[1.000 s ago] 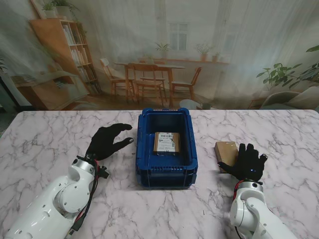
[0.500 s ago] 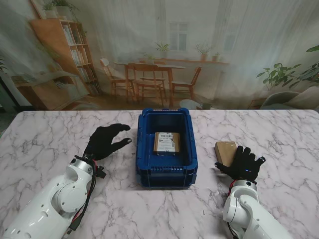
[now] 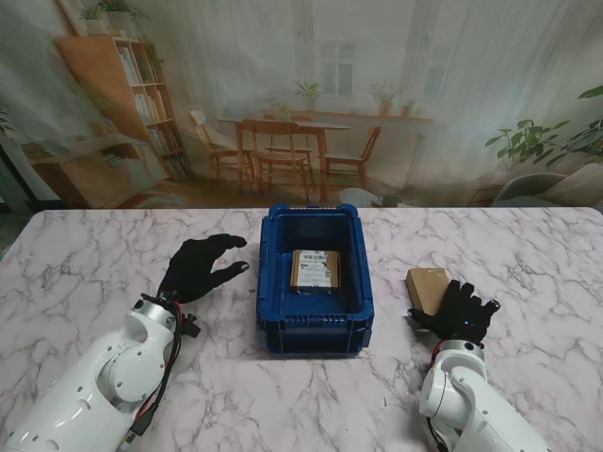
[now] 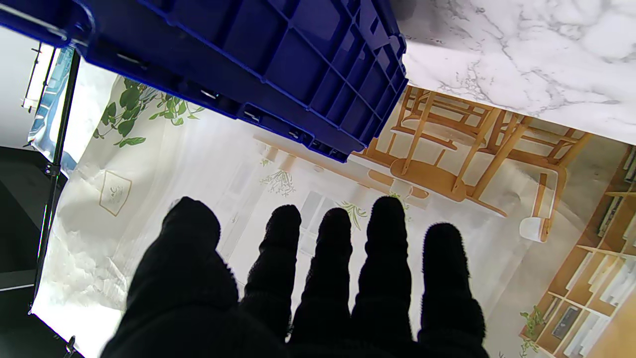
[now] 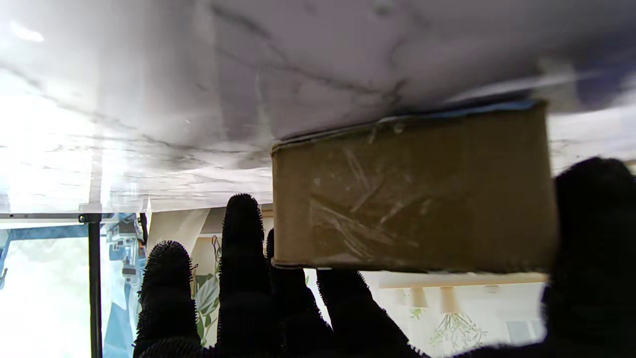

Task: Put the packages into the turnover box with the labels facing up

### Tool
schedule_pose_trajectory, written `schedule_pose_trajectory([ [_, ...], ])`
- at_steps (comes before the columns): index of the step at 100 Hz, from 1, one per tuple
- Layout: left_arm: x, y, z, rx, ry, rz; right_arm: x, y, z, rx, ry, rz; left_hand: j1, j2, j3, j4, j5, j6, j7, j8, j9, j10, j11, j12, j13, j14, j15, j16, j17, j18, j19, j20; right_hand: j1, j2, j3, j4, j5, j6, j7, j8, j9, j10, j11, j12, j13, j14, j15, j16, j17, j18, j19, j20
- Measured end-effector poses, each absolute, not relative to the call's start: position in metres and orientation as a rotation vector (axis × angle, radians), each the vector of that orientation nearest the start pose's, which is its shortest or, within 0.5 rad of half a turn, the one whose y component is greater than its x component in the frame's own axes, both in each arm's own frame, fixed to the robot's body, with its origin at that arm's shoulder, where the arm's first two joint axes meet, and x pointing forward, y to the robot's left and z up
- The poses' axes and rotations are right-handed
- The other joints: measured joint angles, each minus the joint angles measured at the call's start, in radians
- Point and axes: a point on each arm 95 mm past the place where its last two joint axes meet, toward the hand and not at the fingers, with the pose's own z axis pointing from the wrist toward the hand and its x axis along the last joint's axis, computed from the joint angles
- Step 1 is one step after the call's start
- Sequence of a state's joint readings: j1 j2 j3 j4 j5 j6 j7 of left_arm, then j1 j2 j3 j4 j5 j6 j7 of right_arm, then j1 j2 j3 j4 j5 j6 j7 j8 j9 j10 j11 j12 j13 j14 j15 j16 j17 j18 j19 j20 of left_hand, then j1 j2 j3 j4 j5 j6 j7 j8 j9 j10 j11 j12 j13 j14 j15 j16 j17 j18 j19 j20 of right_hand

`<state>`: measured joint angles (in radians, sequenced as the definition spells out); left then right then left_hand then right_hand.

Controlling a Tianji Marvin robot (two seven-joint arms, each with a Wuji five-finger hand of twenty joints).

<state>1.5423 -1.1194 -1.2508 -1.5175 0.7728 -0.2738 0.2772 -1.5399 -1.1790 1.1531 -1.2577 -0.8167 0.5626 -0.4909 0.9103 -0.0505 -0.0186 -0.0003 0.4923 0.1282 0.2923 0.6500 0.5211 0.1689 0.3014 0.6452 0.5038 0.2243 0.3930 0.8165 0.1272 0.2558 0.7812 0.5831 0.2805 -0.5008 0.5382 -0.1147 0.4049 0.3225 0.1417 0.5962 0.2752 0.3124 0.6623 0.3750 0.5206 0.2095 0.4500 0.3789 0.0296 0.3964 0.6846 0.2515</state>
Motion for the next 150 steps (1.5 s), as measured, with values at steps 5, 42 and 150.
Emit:
schedule_pose_trajectory([
  [5,0.408,0.009,-0.307,-1.18,1.214,-1.918,0.385,-0.072,-0.413,1.436,0.916,0.944,0.0,0.0,0.0,0.0,0.0,0.0,0.0,0.0,0.0,0.0,0.0,0.0,0.0,0.0,0.0,0.0,0.0,0.0,0.0,0.0,0.043,0.0,-0.023,0.0,0.0,0.005,0.002,0.02,0.014,0.0,0.015,0.014,0.005,-0.001,0.046,0.016,0.0,0.0,0.015,-0.014],
  [42,0.409,0.007,-0.308,-1.18,1.227,-1.916,0.387,-0.072,-0.409,1.442,0.899,0.965,0.0,0.0,0.0,0.0,0.0,0.0,0.0,0.0,0.0,0.0,0.0,0.0,0.0,0.0,0.0,0.0,-0.001,0.0,0.0,0.0,0.1,-0.067,0.142,0.007,-0.002,0.007,0.148,0.108,0.141,-0.001,0.15,0.123,0.167,-0.015,0.246,0.087,0.024,-0.001,0.105,-0.105],
  [150,0.418,0.01,-0.267,-1.075,1.316,-1.978,0.371,-0.074,-0.315,1.463,0.775,1.262,0.0,0.0,0.0,0.0,0.0,0.0,-0.007,-0.012,-0.012,-0.002,-0.168,-0.257,-0.002,0.0,-0.166,-0.28,-0.008,0.013,-0.114,-0.058,0.114,-0.178,0.172,-0.158,-0.028,0.009,0.594,-0.164,0.319,-0.002,0.233,0.22,0.364,-0.002,0.256,0.077,0.31,0.004,0.293,-0.044],
])
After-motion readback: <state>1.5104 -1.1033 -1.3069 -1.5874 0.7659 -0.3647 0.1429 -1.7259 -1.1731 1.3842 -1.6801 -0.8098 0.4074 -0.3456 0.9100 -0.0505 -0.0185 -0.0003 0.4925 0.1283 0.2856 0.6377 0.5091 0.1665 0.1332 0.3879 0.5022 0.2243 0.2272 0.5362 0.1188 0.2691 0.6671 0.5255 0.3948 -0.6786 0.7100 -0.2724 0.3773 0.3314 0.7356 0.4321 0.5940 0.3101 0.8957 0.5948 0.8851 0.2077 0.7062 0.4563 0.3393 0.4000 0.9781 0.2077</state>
